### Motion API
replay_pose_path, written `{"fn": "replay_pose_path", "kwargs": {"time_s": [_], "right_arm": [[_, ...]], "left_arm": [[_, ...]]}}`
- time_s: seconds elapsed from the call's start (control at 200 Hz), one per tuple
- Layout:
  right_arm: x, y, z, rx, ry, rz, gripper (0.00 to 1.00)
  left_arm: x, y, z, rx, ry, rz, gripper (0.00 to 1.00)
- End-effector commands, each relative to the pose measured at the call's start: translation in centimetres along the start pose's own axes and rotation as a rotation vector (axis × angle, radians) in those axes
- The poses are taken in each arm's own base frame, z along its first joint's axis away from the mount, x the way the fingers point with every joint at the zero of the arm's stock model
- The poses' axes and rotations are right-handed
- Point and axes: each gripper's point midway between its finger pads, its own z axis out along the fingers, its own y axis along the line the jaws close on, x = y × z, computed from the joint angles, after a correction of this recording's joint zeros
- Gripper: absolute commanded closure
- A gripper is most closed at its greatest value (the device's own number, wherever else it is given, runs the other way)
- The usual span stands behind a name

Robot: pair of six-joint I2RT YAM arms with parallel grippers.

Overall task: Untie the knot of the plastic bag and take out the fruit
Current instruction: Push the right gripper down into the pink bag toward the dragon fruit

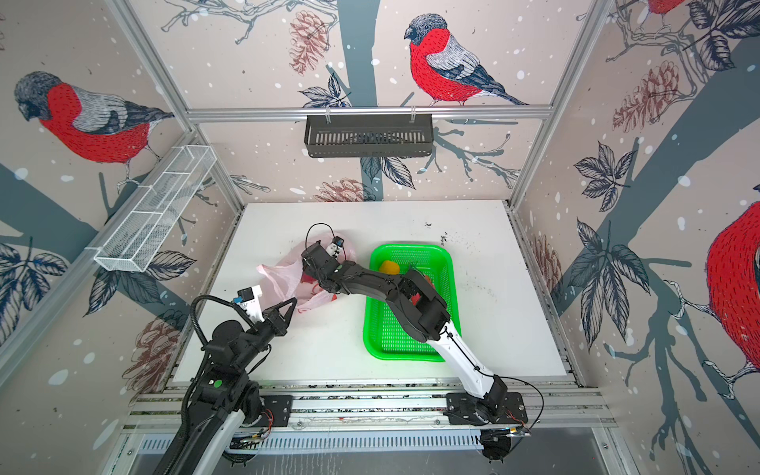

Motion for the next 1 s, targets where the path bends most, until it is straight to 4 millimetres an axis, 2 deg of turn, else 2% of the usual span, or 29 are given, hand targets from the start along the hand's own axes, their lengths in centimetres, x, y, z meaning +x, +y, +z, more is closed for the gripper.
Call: {"fn": "replay_pose_path", "kwargs": {"time_s": [0.0, 0.24, 0.536, 0.996], "right_arm": [[-0.3, 1.0, -0.1, -0.032, -0.022, -0.029, 0.01], [-0.6, 2.1, -0.3, -0.075, -0.044, -0.053, 0.01], [-1.0, 0.7, 0.4, -0.05, -0.041, -0.03, 0.01], [-0.8, -0.3, 1.6, -0.048, -0.024, -0.016, 0.02]], "left_arm": [[-0.4, -0.6, 0.0, 0.028, -0.011, 0.002, 1.0], [-0.4, -0.6, 0.0, 0.029, -0.012, 0.003, 1.0], [-0.4, -0.7, 0.0, 0.029, -0.011, 0.003, 1.0], [-0.3, -0.6, 0.0, 0.025, -0.011, 0.004, 1.0]]}}
